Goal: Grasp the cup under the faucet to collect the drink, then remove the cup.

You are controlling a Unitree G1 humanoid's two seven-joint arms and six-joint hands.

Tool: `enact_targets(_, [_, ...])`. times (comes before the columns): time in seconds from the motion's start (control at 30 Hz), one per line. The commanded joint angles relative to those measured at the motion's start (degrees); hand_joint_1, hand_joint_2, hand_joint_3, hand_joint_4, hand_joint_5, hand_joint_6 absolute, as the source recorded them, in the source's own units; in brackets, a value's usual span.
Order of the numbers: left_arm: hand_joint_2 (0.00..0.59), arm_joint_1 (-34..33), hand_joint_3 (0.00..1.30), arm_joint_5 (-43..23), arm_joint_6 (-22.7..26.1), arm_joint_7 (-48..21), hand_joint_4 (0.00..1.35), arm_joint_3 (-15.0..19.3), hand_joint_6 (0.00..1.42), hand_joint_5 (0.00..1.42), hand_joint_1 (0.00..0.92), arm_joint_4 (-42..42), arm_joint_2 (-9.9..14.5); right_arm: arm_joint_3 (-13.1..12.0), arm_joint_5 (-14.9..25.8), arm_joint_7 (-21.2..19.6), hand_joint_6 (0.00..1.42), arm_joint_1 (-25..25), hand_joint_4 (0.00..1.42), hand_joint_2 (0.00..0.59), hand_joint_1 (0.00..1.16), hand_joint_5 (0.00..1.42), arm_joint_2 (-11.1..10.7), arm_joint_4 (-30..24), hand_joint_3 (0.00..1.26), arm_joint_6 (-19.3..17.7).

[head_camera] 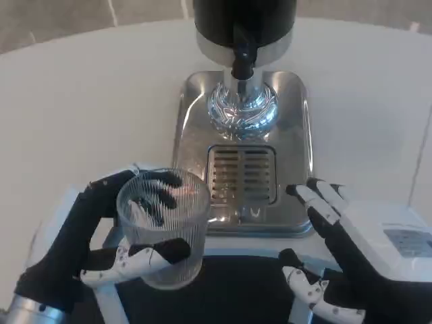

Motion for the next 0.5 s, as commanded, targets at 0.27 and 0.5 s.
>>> enact_targets(0.27, [0.129, -14.51, 1.04, 9.61, -1.93, 10.99, 1.25, -4.07, 1.42, 1.42, 0.475, 19.16, -3.34, -3.52, 1.35, 3.06, 0.1, 1.08, 0.0, 0.521, 0.35, 0.0, 0.84, -1.78, 0.06, -2.05])
enact_targets(0.5, [0.129, -22.37, 1.04, 12.7, -2.15, 17.32, 1.25, -6.6, 1.42, 1.42, 0.475, 29.57, -5.05, -6.61, 2.38, 5.16, 0.08, -0.68, 0.0, 0.521, 0.35, 0.0, 1.09, -1.78, 0.06, -3.4])
